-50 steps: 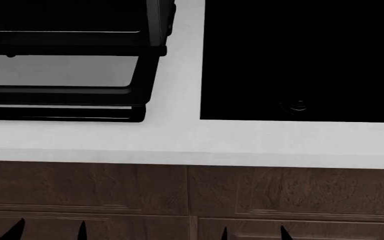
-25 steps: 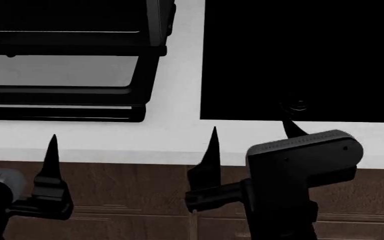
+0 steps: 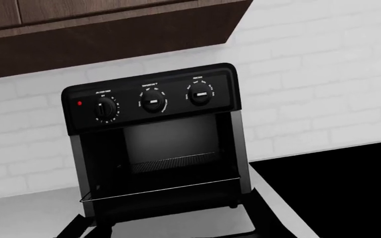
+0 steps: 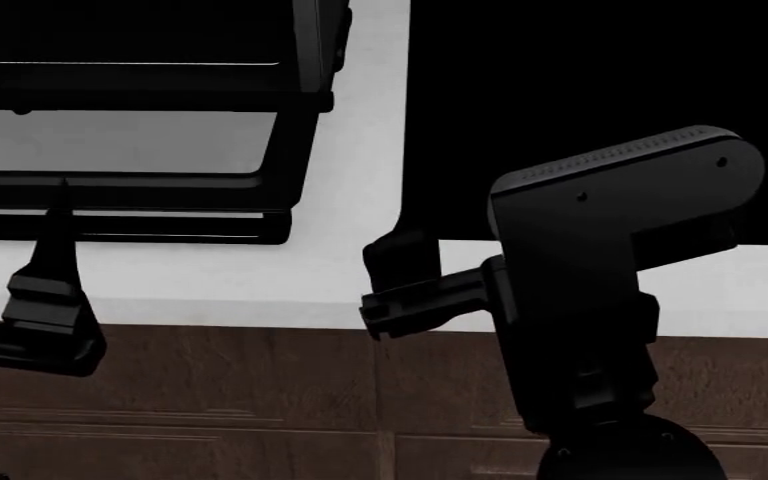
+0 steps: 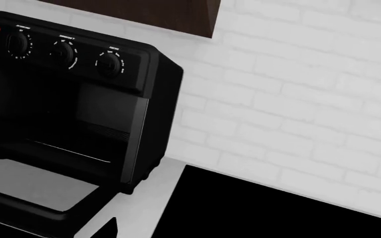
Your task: Fully slide the toaster oven rack0 out.
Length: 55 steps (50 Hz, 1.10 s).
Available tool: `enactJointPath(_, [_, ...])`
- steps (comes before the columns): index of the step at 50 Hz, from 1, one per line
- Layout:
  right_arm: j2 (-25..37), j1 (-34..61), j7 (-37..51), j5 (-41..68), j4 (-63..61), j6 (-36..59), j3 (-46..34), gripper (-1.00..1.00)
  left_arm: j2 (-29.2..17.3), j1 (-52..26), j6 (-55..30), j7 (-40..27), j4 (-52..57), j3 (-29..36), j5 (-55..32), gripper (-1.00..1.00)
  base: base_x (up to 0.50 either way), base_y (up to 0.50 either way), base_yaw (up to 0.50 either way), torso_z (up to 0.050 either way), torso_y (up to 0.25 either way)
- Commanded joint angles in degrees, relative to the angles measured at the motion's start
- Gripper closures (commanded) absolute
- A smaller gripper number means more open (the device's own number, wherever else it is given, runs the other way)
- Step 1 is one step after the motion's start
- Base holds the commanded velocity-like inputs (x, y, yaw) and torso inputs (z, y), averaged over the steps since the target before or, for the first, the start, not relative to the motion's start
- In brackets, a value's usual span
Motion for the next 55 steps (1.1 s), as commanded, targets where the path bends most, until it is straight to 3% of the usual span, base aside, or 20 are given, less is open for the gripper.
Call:
enactJointPath(1, [0.1, 1.5, 0.3, 0.2, -0.1, 1.3, -0.4, -1.0, -0.2, -1.8, -2.6, 0.4, 1.7, -1.0, -1.2, -1.0, 0.0, 0.0, 0.0, 0.0, 0.0])
enactJointPath(36, [0.7, 2.3, 1.3, 1.1, -1.3, 2.2, -0.6, -1.0, -2.5, -2.1, -2.4, -4.0, 2.2, -1.6, -6.9, -1.0, 0.28, 0.08, 0.0, 0.0, 0.0])
enactJointPath(55, [1.3, 2.5, 1.7, 1.4, -1.8, 2.6, -1.1, -1.0, -5.0, -3.0, -2.6, -10.6, 2.3, -2.9, -15.9, -1.0, 0.18, 0.01, 0.0, 0.0, 0.0])
